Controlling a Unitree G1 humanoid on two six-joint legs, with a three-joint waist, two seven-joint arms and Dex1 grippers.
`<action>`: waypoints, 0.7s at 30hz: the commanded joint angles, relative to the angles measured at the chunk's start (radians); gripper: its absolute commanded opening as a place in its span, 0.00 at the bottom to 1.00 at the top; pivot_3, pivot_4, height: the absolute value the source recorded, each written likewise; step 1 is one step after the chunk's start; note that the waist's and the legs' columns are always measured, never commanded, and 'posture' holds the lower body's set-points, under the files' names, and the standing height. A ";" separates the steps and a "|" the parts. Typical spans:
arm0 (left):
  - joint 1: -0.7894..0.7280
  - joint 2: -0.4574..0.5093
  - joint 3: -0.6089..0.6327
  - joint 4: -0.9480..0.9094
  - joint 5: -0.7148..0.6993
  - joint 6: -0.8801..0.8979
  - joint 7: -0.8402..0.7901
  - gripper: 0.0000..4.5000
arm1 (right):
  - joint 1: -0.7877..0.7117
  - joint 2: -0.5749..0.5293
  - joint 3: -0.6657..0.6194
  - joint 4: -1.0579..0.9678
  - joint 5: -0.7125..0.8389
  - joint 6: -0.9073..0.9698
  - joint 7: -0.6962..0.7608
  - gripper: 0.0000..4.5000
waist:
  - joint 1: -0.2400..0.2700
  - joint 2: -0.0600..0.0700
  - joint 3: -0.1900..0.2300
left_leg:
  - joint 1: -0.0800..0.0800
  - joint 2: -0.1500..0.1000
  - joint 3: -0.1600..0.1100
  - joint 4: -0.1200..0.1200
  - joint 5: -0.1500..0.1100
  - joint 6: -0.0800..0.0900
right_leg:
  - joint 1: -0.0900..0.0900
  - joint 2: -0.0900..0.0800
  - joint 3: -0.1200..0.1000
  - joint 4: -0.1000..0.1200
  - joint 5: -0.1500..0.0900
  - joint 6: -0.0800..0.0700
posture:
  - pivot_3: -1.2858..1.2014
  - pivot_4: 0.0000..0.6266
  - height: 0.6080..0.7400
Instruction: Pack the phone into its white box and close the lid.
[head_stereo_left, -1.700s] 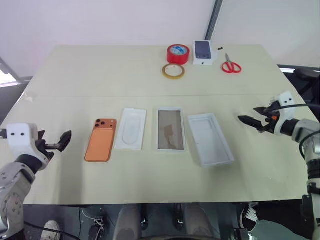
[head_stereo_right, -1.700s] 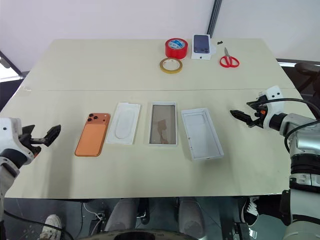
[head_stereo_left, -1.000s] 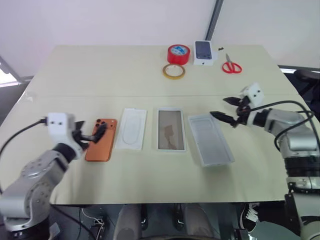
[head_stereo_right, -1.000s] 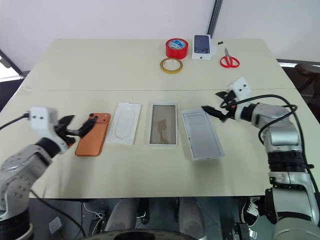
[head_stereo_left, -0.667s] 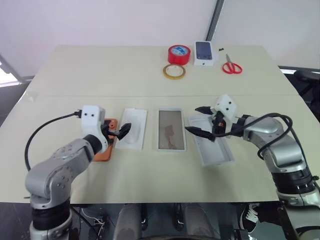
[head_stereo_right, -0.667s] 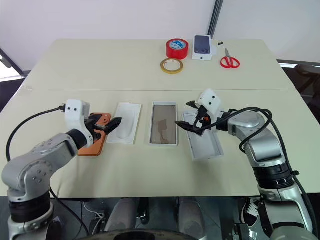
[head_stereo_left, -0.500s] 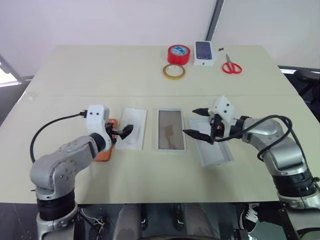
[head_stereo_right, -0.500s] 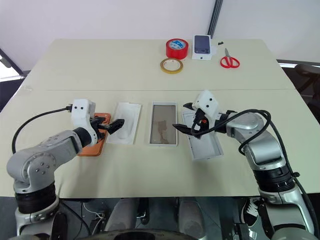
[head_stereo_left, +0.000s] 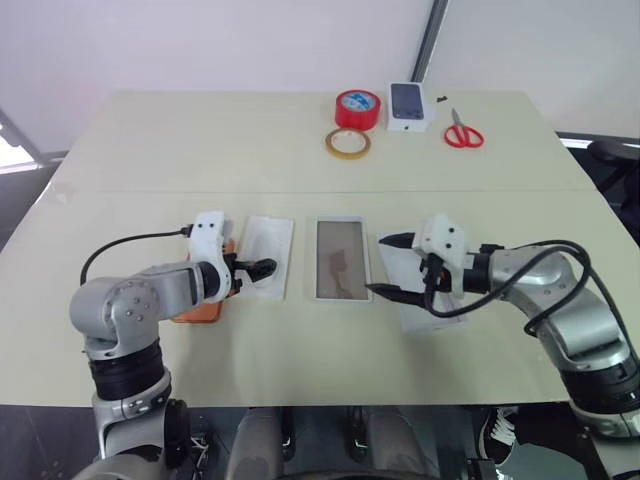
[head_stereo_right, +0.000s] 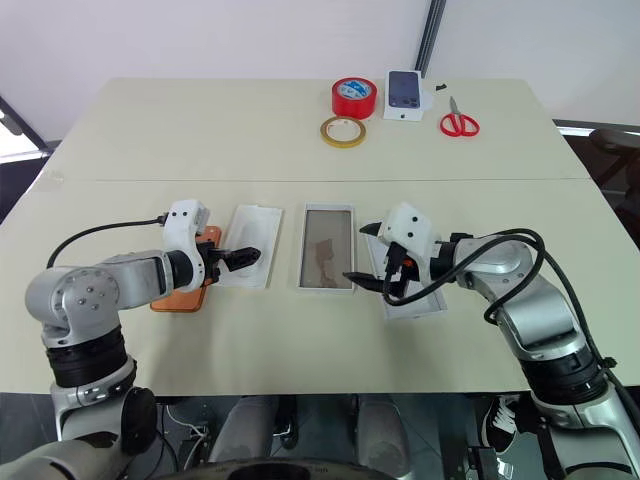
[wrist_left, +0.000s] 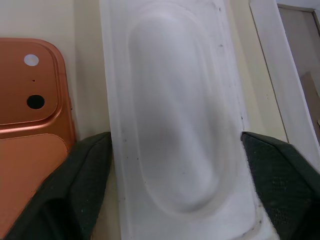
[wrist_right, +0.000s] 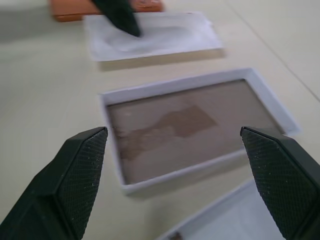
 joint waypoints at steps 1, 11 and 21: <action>-0.008 -0.001 0.016 0.020 0.031 -0.008 -0.013 0.51 | 0.000 -0.024 0.037 -0.070 0.003 0.020 0.015 1.00 | 0.001 0.000 0.000 | 0.000 0.000 0.000 0.000 0.000 0.000 | 0.000 0.000 0.000 0.000 0.000 0.000 | 0.52 0.24 1.00; -0.055 -0.058 0.105 0.037 0.060 -0.035 -0.029 0.01 | -0.125 0.003 0.312 -0.039 -0.153 0.139 -0.018 1.00 | 0.001 -0.001 0.000 | 0.000 -0.001 0.000 0.000 0.000 0.000 | 0.000 -0.003 -0.001 0.000 0.000 0.000 | 0.52 0.24 1.00; -0.103 -0.121 0.237 -0.015 0.049 0.012 -0.041 0.00 | -0.212 0.099 0.431 0.076 -0.255 0.185 -0.052 0.25 | 0.000 -0.002 -0.001 | -0.001 -0.001 -0.001 0.001 0.000 0.000 | 0.000 -0.003 -0.002 0.000 0.000 0.000 | 0.52 0.24 1.00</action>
